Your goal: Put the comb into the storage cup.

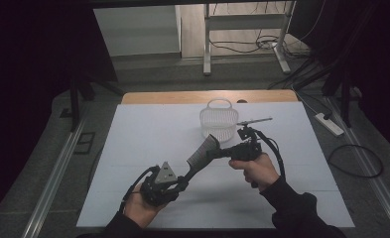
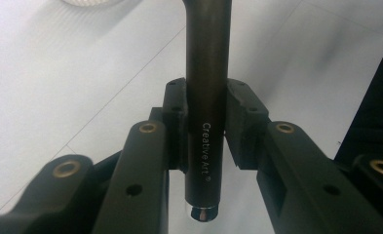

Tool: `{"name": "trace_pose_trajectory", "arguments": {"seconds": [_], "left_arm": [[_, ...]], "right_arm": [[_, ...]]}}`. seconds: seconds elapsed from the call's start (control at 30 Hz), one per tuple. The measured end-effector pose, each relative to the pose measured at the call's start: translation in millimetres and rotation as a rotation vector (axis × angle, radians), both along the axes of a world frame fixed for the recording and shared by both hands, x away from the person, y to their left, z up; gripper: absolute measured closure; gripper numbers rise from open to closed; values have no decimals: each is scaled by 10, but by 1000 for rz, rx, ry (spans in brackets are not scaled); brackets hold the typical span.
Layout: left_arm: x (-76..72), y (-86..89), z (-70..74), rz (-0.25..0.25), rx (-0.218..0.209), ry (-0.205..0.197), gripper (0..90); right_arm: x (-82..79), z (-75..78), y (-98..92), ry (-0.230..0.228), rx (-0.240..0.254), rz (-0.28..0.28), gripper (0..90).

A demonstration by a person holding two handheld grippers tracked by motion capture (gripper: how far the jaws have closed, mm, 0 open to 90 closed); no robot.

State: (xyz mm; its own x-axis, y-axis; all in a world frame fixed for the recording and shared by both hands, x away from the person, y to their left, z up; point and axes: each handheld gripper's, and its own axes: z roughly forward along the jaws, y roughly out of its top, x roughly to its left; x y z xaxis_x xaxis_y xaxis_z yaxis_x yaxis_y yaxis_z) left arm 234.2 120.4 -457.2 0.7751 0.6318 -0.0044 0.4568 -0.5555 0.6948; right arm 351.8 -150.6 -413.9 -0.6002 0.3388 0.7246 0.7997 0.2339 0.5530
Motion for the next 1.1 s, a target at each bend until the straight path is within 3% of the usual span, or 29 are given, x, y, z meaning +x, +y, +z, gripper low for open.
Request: {"name": "trace_pose_trajectory", "arguments": {"seconds": [0.1, 0.33, 0.4, 0.7, 0.83, 1.1], "left_arm": [[7, 18, 3, 10, -17, 1, 693], [27, 64, 9, 31, -45, 6, 521], [32, 80, 7, 31, -55, 19, 427], [63, 190, 16, 71, -134, 63, 221], [81, 257, 2, 87, -145, 85, 181], [93, 358, -4, 118, -160, 90, 96]], "right_arm": [[-9, 9, 0, -10, 3, 0, 836], [-17, 38, -26, -45, 0, -13, 836], [-31, 50, -31, -83, -6, -3, 835], [-43, 59, -26, -119, -19, -7, 836], [-48, 79, -45, -135, -25, -20, 835], [-28, 101, -91, -154, -26, -47, 835]]}}
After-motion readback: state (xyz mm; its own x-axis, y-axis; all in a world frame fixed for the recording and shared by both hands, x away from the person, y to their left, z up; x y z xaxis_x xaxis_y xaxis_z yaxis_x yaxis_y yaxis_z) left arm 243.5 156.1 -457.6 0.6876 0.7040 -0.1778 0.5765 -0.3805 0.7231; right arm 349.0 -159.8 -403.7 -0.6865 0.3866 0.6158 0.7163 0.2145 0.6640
